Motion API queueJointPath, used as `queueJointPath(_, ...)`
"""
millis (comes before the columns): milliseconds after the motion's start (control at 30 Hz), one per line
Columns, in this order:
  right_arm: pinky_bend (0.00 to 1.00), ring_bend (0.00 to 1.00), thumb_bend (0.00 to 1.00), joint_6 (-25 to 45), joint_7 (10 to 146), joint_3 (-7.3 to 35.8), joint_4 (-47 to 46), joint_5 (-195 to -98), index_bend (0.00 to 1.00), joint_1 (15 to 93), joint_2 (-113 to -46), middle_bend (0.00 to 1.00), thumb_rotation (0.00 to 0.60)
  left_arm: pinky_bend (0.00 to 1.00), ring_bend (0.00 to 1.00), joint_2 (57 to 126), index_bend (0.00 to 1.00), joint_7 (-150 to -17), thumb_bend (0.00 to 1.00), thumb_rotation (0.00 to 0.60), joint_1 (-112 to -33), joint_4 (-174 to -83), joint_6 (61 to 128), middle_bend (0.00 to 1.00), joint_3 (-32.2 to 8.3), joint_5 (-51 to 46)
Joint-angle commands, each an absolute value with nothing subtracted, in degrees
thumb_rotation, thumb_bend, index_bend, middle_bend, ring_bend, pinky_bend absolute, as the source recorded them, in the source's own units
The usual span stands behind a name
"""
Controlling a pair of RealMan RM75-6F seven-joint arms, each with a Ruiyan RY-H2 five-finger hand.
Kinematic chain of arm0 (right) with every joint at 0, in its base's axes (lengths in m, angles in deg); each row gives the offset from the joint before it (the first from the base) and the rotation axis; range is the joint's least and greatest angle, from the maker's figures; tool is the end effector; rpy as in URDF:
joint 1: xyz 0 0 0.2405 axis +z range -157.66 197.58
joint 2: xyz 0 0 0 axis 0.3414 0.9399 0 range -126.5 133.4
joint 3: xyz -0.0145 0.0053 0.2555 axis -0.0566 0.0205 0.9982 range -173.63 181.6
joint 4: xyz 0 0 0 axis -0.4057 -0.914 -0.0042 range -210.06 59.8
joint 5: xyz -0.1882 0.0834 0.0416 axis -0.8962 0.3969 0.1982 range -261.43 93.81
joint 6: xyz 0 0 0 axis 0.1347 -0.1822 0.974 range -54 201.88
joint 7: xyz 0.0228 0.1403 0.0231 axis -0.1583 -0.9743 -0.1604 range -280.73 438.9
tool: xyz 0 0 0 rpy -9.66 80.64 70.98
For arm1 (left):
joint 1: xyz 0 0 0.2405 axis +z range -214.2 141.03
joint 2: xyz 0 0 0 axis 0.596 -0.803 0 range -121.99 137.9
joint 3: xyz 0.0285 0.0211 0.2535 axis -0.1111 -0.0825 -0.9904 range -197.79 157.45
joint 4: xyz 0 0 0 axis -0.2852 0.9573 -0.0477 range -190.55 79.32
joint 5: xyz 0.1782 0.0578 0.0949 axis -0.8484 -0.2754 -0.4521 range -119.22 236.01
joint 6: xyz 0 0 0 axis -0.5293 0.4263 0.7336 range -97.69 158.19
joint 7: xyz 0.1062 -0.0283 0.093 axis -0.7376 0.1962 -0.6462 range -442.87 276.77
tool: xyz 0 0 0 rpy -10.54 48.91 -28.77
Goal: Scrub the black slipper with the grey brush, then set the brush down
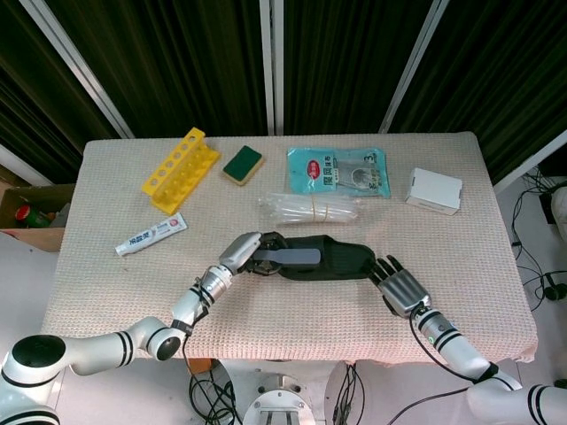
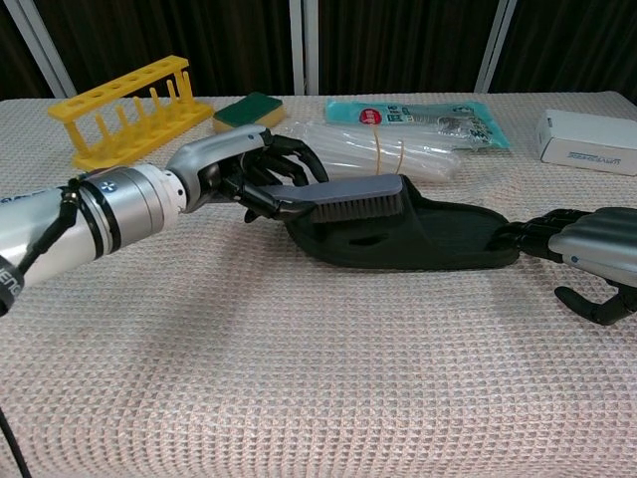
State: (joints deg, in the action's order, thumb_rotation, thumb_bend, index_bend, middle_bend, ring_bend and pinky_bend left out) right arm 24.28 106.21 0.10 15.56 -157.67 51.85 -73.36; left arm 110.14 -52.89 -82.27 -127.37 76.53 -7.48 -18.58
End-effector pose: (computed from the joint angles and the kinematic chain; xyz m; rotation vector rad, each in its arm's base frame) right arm -0.2492 -0.2546 0.0032 2.1494 -0.8149 0.4627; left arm -0.1025 0.3366 -0.0902 -1.7657 -1.7540 -1.3604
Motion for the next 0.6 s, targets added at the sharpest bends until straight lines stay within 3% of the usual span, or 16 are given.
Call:
queueJointPath(33, 0.0, 0.0, 0.63, 24.35, 106.24, 0.08, 15.5, -157.59, 0.0, 51.89, -73.37, 0.0, 0.6, 0.78, 0.8, 108.66, 0.89, -47.48, 0.37, 0.6, -82.55, -128.13, 75.83, 0.97, -8.29, -20.4)
queueJointPath(600, 0.0, 0.0, 0.64, 24.1, 106.41, -0.12, 15.6, -156.86, 0.0, 51.68, -73.23, 0.0, 0.6, 0.78, 0.79, 119.96, 0.89, -64.45, 0.37, 0.6, -80.21, -113.53, 86.86, 0.96, -4.73, -13.43)
